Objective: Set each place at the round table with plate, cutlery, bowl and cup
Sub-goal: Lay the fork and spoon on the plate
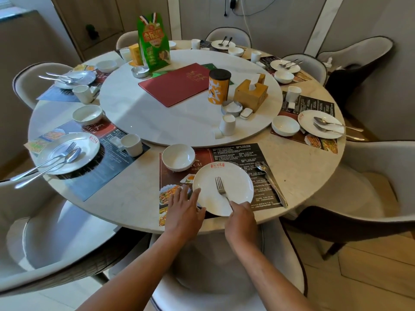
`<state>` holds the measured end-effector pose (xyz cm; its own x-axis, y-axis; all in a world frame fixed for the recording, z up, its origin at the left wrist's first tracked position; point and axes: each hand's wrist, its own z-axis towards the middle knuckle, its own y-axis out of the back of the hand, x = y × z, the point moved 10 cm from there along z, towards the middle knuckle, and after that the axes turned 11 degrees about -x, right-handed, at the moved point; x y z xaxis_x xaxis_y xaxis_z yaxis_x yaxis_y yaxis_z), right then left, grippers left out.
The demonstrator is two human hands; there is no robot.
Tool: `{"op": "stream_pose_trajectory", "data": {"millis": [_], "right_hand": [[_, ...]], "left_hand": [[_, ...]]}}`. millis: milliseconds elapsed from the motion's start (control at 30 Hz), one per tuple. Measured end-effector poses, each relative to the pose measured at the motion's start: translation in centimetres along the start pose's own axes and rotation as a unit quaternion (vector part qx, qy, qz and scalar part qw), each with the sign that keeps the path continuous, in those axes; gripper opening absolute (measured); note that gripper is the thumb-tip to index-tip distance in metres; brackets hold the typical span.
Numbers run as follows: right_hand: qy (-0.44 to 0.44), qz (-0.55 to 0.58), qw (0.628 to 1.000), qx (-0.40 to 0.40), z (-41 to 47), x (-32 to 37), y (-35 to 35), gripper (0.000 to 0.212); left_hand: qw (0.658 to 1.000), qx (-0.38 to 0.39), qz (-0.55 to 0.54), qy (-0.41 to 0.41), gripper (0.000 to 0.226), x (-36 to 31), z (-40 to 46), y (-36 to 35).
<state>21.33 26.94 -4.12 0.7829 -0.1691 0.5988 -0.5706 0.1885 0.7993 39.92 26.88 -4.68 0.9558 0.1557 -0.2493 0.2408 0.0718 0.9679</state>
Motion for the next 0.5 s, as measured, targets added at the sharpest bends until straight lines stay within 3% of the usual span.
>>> {"op": "stream_pose_trajectory", "data": {"millis": [500], "right_hand": [[0.015,-0.024,1.000,0.002,-1.2,0.6,0.7,0.031]], "left_hand": [[0.999,-0.001,-0.006,-0.051,0.065,-1.5,-0.3,0.0]]}}
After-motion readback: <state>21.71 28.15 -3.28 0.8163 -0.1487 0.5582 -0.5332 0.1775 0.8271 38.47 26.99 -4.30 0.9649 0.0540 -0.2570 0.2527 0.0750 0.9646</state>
